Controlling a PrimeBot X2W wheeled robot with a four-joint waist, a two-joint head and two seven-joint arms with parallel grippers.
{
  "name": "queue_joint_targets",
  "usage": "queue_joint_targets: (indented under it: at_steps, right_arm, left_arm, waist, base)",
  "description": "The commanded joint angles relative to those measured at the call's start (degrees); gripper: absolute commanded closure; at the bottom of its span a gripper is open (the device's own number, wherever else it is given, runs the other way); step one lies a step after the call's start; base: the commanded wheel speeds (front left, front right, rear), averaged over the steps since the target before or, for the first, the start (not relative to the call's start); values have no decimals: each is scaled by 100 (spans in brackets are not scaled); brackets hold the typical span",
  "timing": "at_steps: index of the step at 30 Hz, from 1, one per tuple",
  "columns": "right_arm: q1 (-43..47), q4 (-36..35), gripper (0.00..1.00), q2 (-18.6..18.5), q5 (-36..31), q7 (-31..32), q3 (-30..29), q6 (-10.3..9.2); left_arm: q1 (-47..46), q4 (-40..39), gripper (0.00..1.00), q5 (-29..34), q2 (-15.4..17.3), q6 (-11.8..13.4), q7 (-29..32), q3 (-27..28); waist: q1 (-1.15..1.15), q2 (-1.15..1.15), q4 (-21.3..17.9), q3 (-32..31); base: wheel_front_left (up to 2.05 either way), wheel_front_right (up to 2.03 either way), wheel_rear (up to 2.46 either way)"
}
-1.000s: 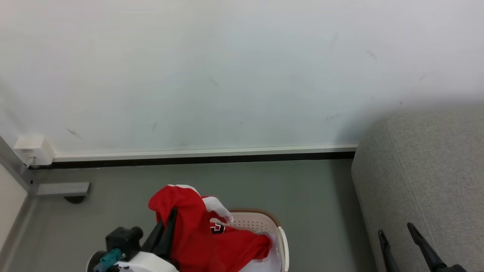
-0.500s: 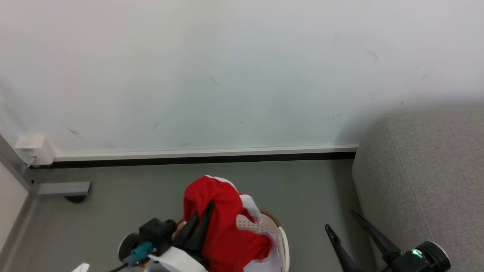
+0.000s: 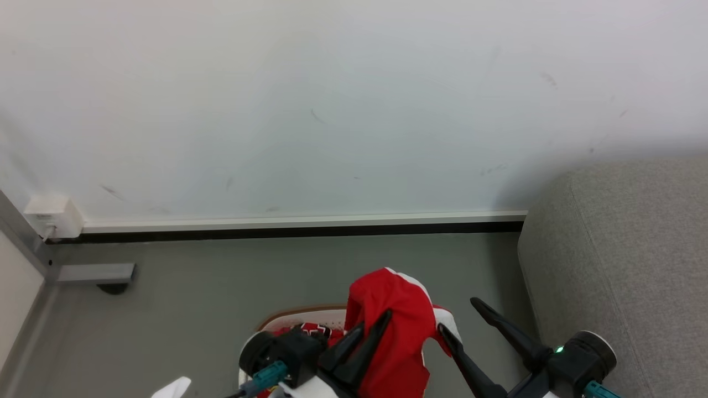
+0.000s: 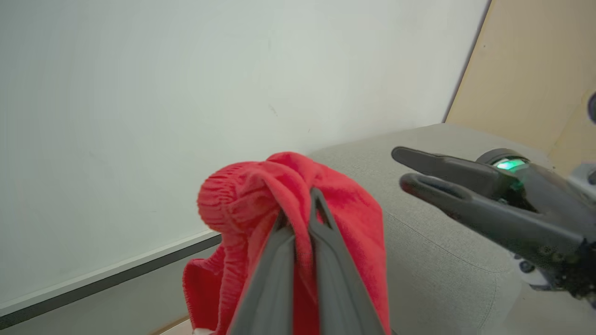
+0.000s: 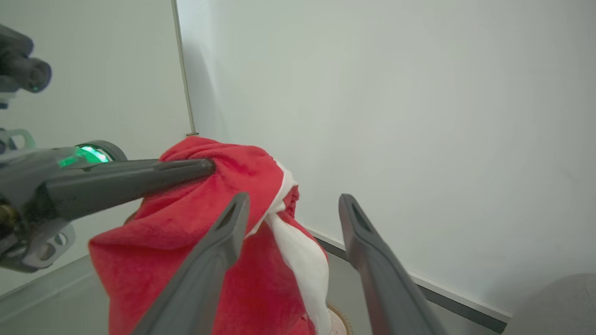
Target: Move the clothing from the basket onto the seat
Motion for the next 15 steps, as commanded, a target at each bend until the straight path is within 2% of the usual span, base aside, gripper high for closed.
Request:
queue_joint_targets:
  at_steps: [1, 8, 15]
  right_arm:
    - [-97, 60, 0, -88, -15, 5, 78, -14]
    - [-400, 420, 0, -335, -294, 5, 587, -14]
    - [-711, 807, 0, -454, -206, 22, 1192, -14]
  left_arm:
    - [-72, -30, 100, 39, 3, -35, -59, -37]
    - [-172, -159, 100, -174, 112, -163, -9, -452]
    - [-355, -356, 100, -586, 300, -212, 94, -1047]
  waist:
    - [0, 0, 2, 4]
    - [0, 0, 8, 14]
    - [0, 0, -19, 21]
  base:
    - [0, 0, 0]
    - [0, 0, 0]
    - [0, 0, 0]
